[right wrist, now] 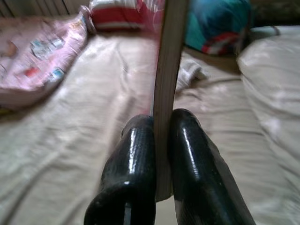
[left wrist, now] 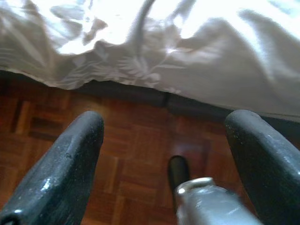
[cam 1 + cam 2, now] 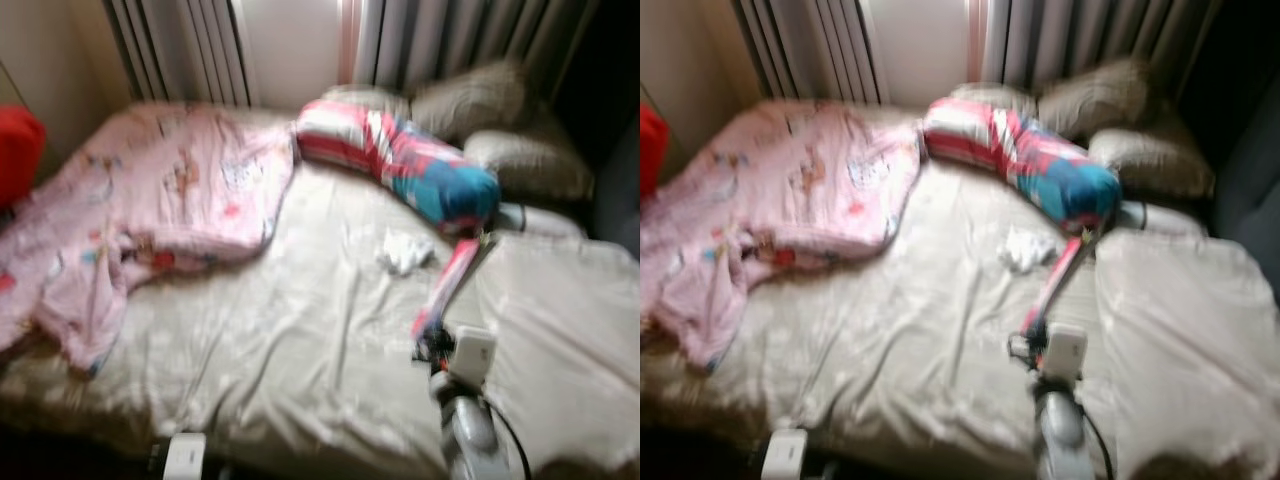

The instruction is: Clean up the room

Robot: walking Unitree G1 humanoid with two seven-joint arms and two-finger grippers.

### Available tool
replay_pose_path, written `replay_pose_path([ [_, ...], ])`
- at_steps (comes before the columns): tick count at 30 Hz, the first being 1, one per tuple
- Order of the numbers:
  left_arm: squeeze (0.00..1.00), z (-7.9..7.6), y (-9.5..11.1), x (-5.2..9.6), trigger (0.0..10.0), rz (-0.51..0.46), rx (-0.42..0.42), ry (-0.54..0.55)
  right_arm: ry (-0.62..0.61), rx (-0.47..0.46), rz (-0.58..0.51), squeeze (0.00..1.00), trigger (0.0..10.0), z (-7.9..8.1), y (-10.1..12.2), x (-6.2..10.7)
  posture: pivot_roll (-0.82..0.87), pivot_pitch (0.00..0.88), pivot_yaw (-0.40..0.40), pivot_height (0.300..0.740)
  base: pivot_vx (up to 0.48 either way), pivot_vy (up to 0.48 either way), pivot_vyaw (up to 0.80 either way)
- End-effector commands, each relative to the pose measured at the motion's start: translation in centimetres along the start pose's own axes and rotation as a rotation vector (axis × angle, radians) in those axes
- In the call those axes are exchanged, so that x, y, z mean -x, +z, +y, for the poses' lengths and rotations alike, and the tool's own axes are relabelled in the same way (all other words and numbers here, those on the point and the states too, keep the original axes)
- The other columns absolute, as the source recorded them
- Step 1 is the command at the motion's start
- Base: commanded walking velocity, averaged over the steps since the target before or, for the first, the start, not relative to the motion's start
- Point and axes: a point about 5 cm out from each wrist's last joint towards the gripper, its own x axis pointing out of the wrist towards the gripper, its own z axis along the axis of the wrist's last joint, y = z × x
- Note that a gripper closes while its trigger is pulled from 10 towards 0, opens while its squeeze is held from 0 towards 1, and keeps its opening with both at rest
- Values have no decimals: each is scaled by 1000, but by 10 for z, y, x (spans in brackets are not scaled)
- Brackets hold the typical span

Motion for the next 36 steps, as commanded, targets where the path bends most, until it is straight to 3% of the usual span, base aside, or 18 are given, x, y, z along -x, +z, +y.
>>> replay_pose_path([
  [1,0,0,-8,2,10000,32,-9,-6,-7,-13,-31,0,10000,-1,6,-2,-18,165,-8,729,0,0,0],
  [36,0,1,-9,3,10000,36,-33,-5,9,-33,-36,0,10000,4,7,-3,-13,169,-9,729,84,0,-263],
])
